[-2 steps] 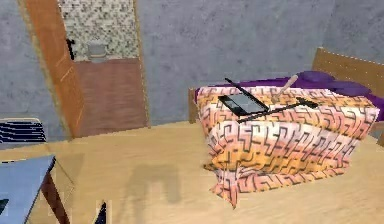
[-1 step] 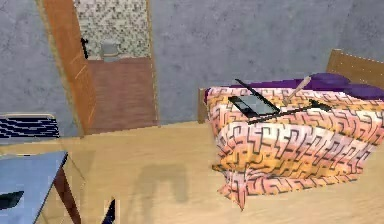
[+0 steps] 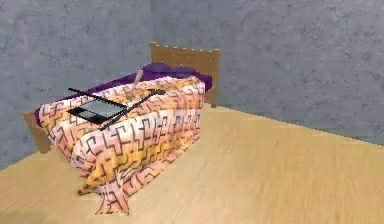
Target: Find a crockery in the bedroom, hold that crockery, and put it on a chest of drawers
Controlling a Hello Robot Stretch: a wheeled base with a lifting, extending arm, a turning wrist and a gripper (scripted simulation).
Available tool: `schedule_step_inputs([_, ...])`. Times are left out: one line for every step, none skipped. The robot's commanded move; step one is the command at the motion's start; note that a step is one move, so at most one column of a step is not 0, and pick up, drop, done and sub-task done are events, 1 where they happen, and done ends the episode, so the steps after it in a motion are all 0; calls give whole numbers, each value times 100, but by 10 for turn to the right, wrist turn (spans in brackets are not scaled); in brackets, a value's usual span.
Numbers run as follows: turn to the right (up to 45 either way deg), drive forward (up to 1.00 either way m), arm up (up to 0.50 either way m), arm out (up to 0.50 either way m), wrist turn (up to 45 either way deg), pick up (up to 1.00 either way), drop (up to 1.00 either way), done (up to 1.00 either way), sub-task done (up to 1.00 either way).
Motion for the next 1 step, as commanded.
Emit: schedule_step_inputs([450,0,0,0,0,0,0,0,0])
